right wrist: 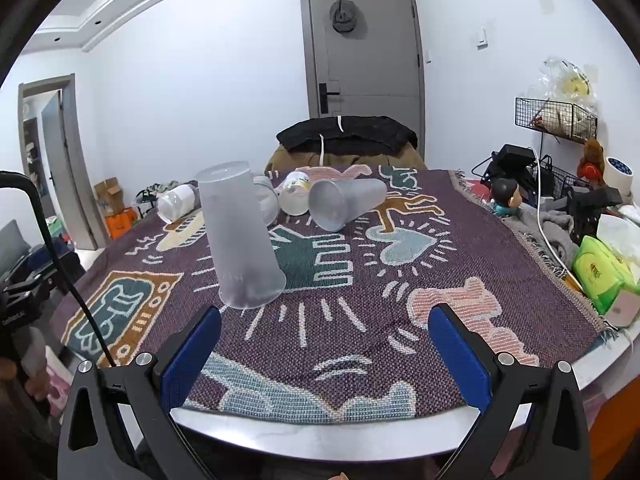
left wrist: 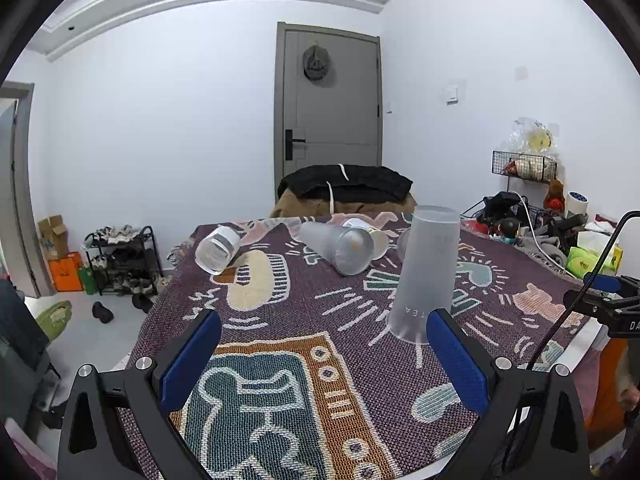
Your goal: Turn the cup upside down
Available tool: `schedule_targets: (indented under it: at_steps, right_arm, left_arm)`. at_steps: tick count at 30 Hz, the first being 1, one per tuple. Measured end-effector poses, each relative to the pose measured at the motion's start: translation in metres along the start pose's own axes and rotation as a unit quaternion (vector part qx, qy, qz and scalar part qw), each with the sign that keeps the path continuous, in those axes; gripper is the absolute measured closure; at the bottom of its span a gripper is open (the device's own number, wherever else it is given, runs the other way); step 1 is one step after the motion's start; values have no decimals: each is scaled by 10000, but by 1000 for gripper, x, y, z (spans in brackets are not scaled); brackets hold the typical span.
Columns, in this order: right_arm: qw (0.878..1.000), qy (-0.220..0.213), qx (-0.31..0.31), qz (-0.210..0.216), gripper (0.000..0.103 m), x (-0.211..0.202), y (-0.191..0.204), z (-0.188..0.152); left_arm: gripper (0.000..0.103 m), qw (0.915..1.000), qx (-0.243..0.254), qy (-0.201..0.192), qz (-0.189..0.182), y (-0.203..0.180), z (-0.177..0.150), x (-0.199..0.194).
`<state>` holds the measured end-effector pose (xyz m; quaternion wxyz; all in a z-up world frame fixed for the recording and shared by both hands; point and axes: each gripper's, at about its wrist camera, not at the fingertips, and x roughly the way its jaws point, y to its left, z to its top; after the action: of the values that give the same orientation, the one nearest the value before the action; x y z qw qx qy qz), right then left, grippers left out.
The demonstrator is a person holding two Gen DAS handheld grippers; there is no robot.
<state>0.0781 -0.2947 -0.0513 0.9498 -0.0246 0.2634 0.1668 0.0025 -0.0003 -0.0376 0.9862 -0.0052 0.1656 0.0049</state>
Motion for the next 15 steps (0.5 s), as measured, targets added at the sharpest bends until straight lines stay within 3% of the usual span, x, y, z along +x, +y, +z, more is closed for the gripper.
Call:
schedule_targets:
  at_steps: [15]
  right_arm:
    - [10000, 63, -11, 4, 0, 4, 0, -2]
  left_arm:
    - [0, 10000, -18, 24, -18, 0, 0, 1]
